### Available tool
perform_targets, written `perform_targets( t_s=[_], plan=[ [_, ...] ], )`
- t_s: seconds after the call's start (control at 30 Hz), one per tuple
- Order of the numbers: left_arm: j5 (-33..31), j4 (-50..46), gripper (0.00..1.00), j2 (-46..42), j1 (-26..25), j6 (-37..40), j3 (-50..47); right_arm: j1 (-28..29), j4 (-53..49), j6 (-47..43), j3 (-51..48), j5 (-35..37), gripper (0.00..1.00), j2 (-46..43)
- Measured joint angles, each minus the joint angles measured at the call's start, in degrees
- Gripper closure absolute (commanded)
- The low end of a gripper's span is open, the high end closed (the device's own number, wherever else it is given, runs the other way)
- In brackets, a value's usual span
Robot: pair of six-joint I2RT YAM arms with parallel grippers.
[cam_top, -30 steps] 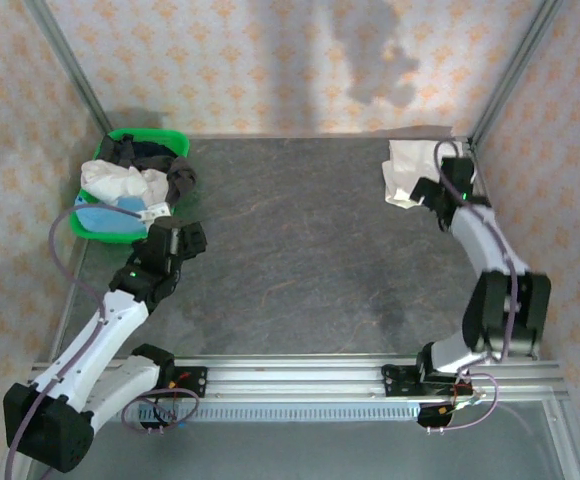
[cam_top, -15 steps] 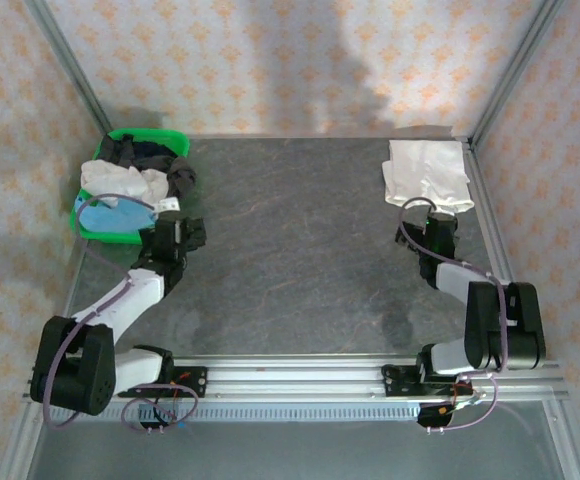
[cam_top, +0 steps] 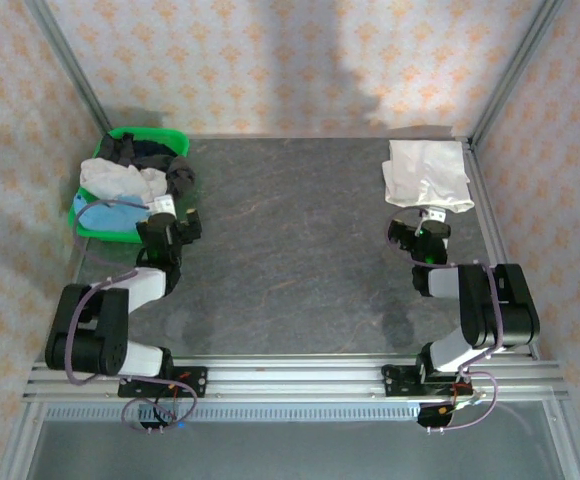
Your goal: Fold and stack the t-shirts
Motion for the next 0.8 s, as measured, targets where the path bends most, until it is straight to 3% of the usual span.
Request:
perform_targets(
  t_s=[0.17, 0.8],
  plan=[
    [2.0, 5.0, 0.0, 2.2, 0.1, 2.6, -0.4, 0.0, 0.8, 0.0, 0.0, 0.2, 0.01, 0.0],
    [4.2, 5.5, 0.0, 2.4, 0.1, 3.8, -0.4, 0.0, 0.8, 0.0, 0.0, 0.5, 0.01, 0.0]
  ],
)
